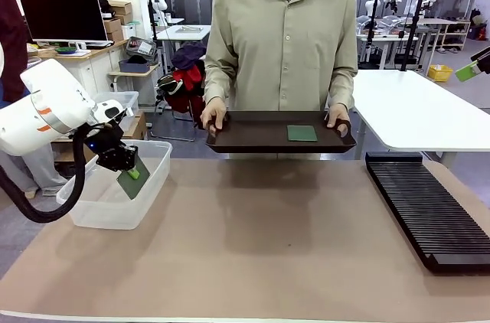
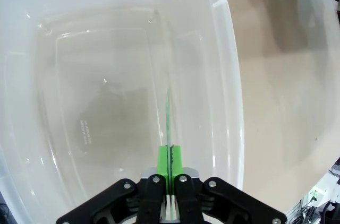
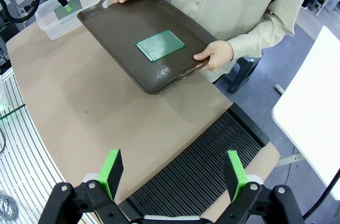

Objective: Sort PCBs into racks and boxes based on the side picked up.
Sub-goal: If the short side of the Blank PCB is picked up, insert it into the PCB Rack ; if the long side is picked up, place it in the Organizing box, then pick up the Blank PCB handed by the Human.

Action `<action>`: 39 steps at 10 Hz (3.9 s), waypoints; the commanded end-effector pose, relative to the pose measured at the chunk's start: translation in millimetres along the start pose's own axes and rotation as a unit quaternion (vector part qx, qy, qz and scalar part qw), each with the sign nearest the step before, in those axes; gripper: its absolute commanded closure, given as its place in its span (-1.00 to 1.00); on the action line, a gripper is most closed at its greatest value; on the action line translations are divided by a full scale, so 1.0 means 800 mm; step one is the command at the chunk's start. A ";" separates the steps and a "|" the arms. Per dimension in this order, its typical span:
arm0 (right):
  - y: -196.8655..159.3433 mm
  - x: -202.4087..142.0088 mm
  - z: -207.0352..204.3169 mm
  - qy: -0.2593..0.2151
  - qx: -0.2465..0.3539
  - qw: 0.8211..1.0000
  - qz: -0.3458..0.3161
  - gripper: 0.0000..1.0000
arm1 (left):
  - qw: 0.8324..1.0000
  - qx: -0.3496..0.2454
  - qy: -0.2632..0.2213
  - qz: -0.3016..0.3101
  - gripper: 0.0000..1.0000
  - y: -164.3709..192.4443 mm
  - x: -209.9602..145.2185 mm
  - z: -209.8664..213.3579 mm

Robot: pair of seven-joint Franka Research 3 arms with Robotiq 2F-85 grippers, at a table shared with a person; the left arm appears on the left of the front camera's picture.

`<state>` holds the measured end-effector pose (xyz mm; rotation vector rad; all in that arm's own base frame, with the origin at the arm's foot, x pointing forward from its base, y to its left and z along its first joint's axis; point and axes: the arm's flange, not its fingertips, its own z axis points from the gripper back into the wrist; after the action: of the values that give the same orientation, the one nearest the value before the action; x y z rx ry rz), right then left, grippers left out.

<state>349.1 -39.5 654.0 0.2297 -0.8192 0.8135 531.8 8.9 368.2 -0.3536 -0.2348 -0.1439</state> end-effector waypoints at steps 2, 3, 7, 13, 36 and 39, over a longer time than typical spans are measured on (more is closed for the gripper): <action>0.001 0.000 -0.002 -0.002 0.006 1.000 0.000 -1.00 | 1.000 0.005 -0.013 0.003 0.95 0.003 -0.003 -0.015; 0.001 0.000 -0.002 -0.002 0.006 1.000 0.000 -1.00 | 1.000 0.007 -0.012 0.003 0.95 0.008 -0.003 -0.019; 0.001 0.000 -0.002 -0.002 0.006 1.000 0.000 -1.00 | 1.000 0.010 0.003 0.004 0.95 0.014 -0.007 -0.033; 0.001 0.000 -0.002 -0.002 0.006 1.000 0.000 -1.00 | 1.000 0.014 0.012 0.011 0.23 0.019 -0.008 -0.032; 0.001 0.000 -0.002 -0.002 0.006 1.000 0.000 -1.00 | 0.998 0.041 -0.042 -0.021 -1.00 0.012 0.009 0.058; 0.001 0.000 -0.002 -0.002 0.006 1.000 0.000 -1.00 | 0.999 -0.014 0.010 -0.047 -1.00 0.016 0.016 0.071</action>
<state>349.1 -39.5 654.0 0.2297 -0.8192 0.8135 529.1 30.2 412.2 -0.3029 -0.2947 -0.1876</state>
